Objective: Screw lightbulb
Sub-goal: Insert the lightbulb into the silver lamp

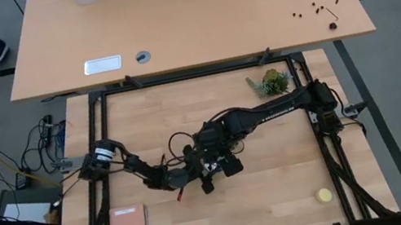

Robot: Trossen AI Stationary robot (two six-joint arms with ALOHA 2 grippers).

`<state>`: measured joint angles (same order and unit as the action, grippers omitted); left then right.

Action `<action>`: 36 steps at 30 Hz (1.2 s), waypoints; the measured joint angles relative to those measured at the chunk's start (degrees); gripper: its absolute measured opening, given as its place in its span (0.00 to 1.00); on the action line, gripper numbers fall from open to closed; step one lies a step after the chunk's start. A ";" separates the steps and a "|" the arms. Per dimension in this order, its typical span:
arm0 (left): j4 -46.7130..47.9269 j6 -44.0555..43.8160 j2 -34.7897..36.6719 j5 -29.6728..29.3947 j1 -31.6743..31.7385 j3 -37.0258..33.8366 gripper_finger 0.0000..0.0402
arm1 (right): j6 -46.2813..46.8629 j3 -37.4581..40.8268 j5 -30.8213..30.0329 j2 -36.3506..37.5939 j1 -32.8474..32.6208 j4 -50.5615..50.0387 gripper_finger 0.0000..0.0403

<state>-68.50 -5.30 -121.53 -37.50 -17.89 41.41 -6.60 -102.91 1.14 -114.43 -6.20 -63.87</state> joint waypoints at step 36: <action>3.79 0.55 -1.99 1.66 0.91 6.18 0.45 | -2.39 0.04 3.13 -2.67 0.08 -1.96 0.66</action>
<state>-64.71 -4.75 -123.52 -35.83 -16.97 47.60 -8.99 -102.87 4.27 -117.10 -6.12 -65.83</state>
